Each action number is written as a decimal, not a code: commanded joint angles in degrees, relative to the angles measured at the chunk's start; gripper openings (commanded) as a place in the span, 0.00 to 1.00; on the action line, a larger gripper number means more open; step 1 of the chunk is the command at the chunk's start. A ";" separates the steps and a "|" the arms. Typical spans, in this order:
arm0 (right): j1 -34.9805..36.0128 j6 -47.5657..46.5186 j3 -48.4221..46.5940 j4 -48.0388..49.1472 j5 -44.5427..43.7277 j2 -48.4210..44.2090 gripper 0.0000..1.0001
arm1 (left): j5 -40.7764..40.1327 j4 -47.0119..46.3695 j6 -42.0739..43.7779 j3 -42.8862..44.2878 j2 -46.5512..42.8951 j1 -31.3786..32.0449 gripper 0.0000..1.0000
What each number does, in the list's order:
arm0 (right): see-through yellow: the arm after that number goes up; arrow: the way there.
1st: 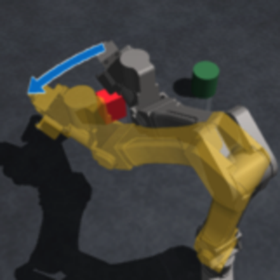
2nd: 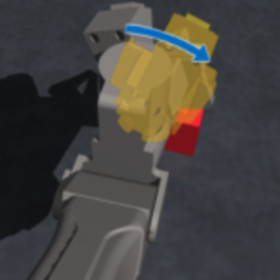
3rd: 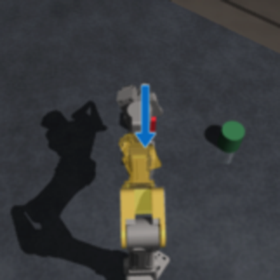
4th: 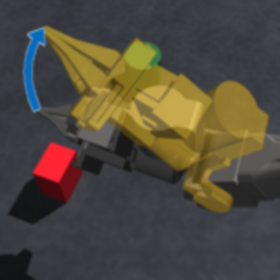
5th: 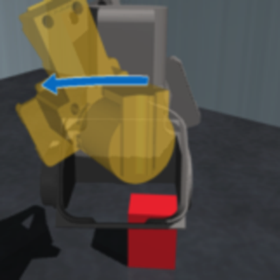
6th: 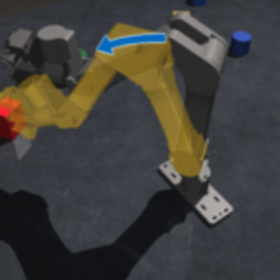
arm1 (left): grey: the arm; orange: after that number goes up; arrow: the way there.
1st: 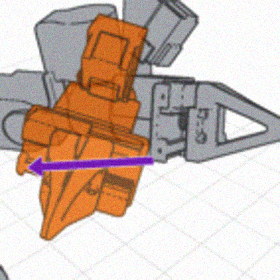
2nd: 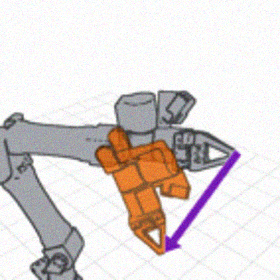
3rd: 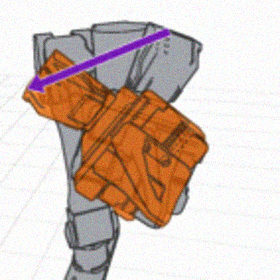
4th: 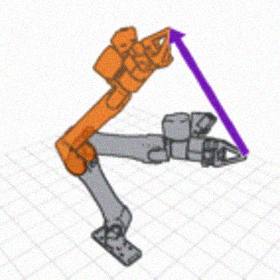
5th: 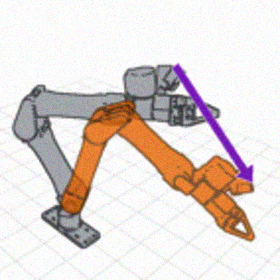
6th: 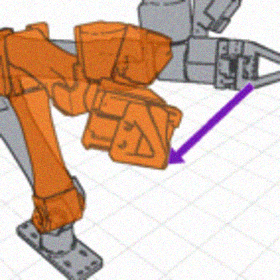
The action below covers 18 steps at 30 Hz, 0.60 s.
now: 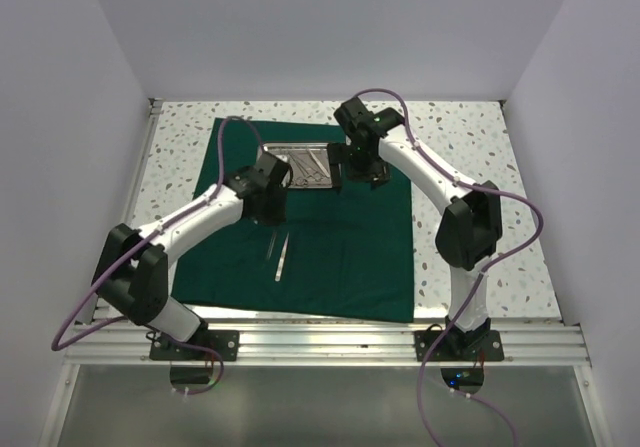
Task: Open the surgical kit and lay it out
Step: Place the medical item in the surgical kit.
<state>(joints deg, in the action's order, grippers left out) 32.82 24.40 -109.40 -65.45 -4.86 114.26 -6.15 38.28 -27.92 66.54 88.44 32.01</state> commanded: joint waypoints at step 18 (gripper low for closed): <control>-0.21 3.11 11.38 5.33 -0.93 -7.37 0.90 | -4.21 -8.75 -6.01 -7.15 -3.82 2.80 0.76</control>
<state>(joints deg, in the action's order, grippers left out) 32.82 26.17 -101.82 -61.71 -4.97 112.09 -6.61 31.33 -36.10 53.15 84.09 34.79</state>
